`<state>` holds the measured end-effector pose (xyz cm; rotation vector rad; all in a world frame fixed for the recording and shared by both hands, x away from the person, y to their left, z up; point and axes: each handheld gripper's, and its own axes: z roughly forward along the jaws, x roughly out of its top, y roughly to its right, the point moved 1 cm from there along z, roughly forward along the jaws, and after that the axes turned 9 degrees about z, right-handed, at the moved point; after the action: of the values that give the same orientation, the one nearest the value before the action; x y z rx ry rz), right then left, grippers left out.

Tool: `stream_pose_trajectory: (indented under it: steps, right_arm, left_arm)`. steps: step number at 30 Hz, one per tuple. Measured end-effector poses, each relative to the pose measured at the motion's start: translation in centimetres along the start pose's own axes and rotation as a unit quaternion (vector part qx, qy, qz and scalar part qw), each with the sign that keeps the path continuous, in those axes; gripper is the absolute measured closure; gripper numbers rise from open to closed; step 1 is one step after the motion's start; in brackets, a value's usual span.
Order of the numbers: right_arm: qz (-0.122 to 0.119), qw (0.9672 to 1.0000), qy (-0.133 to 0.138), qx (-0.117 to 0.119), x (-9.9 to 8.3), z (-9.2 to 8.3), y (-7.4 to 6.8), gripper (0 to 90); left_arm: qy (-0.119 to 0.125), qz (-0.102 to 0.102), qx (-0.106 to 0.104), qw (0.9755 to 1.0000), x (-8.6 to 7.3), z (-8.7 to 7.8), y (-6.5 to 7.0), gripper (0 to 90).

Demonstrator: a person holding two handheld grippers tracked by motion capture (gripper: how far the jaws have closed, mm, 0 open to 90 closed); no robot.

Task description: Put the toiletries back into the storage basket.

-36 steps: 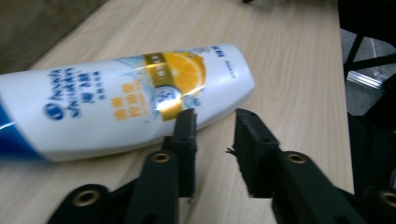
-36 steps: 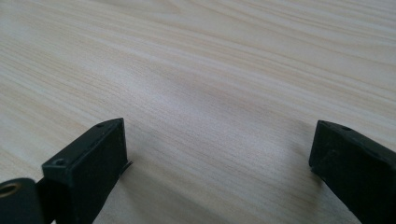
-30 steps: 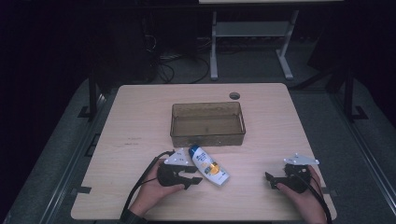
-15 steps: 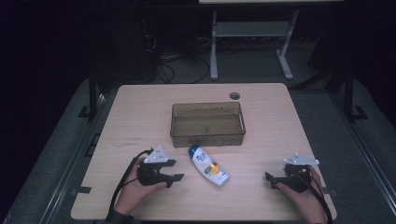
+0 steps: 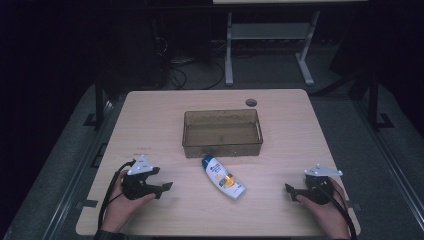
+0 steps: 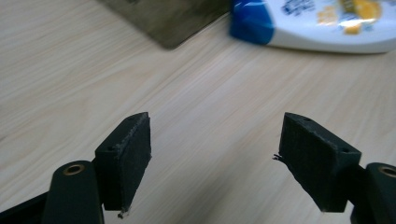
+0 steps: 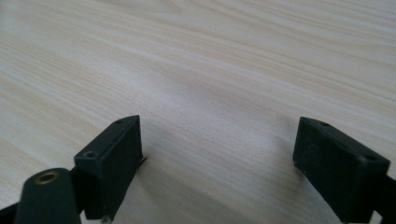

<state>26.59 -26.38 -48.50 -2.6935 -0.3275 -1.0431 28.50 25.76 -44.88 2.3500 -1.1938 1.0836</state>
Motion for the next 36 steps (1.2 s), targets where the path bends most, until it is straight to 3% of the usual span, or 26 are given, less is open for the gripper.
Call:
stream_pose_trajectory:
  steps: [11, 18, 28, 36]
  right_arm:
    - [0.015, 0.9997, -0.014, 0.013, 0.4, -0.5, -0.1, 24.5]
    - [0.015, 0.9993, -0.021, 0.028, 1.3, -0.9, -0.7, 24.4]
    - [-0.006, 0.9986, -0.025, 0.046, 3.0, -0.8, -2.4, 23.4]
    - [-0.025, 0.9974, -0.03, 0.06, 4.5, -0.4, -3.9, 23.0]
  left_arm:
    - [-0.018, -0.029, 0.05, 0.9982, -2.9, -1.0, -2.0, 22.2]
    - [-0.027, -0.029, 0.065, 0.9971, -3.4, -0.6, -2.2, 20.4]
    - [-0.045, -0.032, 0.071, 0.9959, -3.8, 0.1, -2.1, 19.7]
    - [-0.036, -0.036, 0.069, 0.9963, -4.0, 0.2, -2.1, 16.3]
